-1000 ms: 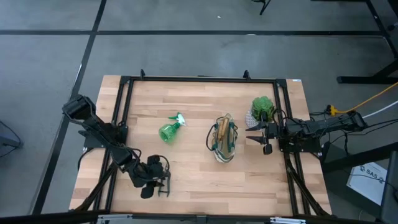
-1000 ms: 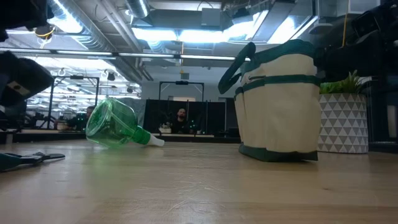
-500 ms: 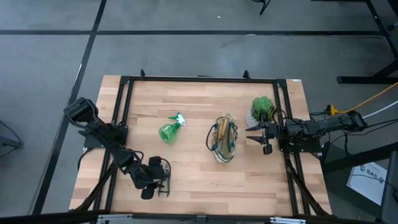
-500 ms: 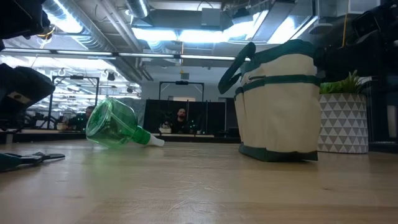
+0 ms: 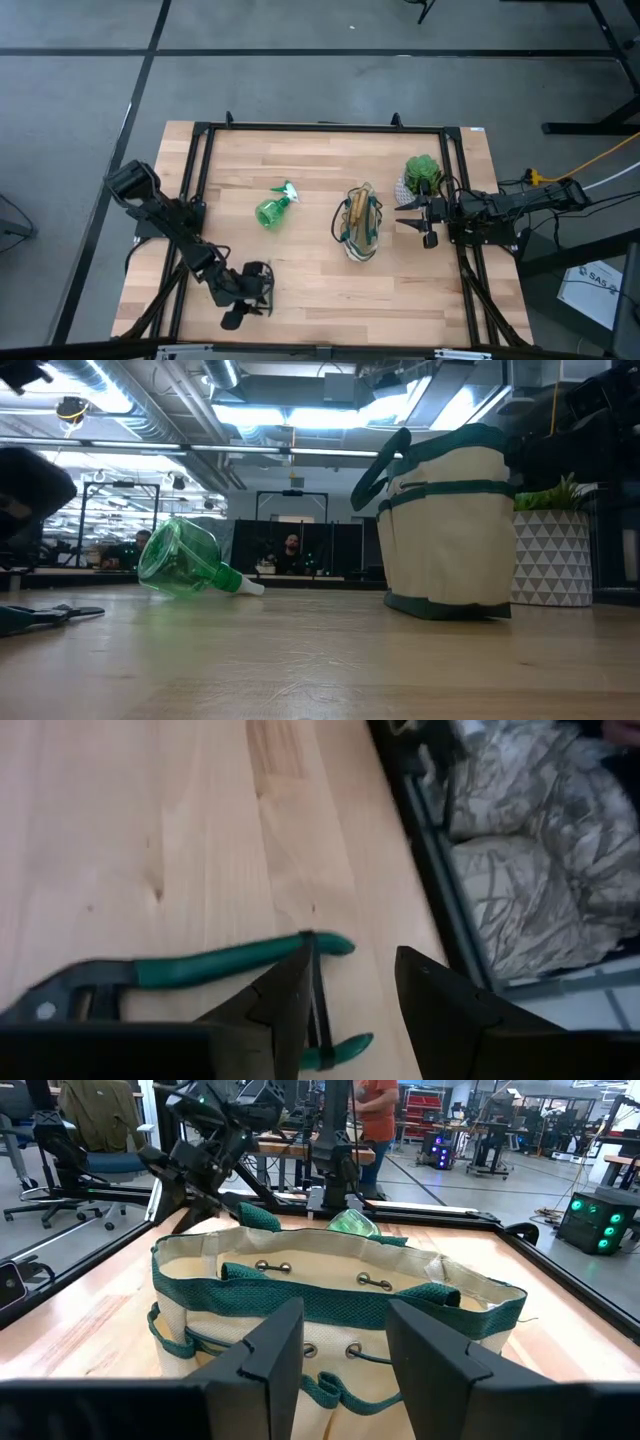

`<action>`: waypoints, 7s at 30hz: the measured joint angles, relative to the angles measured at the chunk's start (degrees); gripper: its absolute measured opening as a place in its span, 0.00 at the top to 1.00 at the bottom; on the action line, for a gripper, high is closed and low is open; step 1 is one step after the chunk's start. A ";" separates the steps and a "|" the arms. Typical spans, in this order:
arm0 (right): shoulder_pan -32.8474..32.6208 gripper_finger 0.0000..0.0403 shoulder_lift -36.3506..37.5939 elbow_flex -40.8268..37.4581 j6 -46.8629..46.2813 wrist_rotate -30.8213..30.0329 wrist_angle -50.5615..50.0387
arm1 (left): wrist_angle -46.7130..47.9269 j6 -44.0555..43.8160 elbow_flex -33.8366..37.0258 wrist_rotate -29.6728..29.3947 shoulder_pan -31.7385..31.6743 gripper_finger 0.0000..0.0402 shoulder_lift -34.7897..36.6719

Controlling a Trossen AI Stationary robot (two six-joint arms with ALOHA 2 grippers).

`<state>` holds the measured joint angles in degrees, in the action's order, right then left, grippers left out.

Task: Pick & Place Garden tools in Gardening bag
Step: Put the green scissors into the white gardening bag

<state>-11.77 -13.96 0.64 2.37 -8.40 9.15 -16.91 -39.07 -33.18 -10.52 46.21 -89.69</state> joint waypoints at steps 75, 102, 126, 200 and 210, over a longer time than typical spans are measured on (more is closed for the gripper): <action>0.00 0.64 0.00 0.00 0.00 0.00 0.02 | 6.43 39.25 -5.94 12.21 -20.91 0.99 -8.63; 0.00 0.64 0.00 0.00 -0.02 0.00 0.02 | 7.50 48.54 -5.95 22.64 -35.63 0.99 -8.63; 0.01 0.64 0.00 0.00 -0.02 0.00 0.01 | 12.06 57.18 -6.10 26.70 -41.56 0.89 -8.50; 0.01 0.64 0.01 0.00 -0.02 0.00 0.01 | 24.80 -8.18 -5.83 4.96 -35.28 0.61 1.53; 0.00 0.64 0.02 0.00 -0.02 0.00 0.02 | 23.27 -14.42 -5.87 6.12 -34.95 0.61 1.53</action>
<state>-11.77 -13.93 0.64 2.35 -8.40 9.17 6.36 -53.49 -39.05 -4.40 11.27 -88.16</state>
